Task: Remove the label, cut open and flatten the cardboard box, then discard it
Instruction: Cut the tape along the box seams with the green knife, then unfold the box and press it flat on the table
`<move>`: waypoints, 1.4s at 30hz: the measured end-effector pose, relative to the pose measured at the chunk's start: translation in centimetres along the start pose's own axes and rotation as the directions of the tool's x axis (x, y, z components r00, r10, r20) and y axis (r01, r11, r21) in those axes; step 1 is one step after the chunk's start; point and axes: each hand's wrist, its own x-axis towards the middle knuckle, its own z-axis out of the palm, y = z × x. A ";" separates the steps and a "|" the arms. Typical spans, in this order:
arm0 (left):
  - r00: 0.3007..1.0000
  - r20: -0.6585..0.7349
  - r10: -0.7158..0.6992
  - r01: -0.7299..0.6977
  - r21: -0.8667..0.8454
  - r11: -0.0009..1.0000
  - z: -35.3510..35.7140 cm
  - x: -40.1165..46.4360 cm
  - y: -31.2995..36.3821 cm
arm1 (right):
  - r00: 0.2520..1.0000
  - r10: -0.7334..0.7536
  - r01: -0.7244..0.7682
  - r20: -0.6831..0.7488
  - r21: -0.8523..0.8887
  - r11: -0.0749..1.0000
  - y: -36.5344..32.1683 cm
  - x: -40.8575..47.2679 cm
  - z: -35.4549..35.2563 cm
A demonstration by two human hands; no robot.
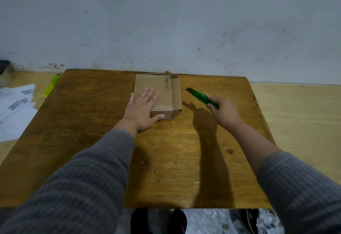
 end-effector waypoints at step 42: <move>0.983 -0.077 -0.165 0.157 -0.100 0.982 -0.8 3.0 0.8 | 0.996 -0.086 0.086 -0.001 0.015 0.996 -7.4 3.4 9.0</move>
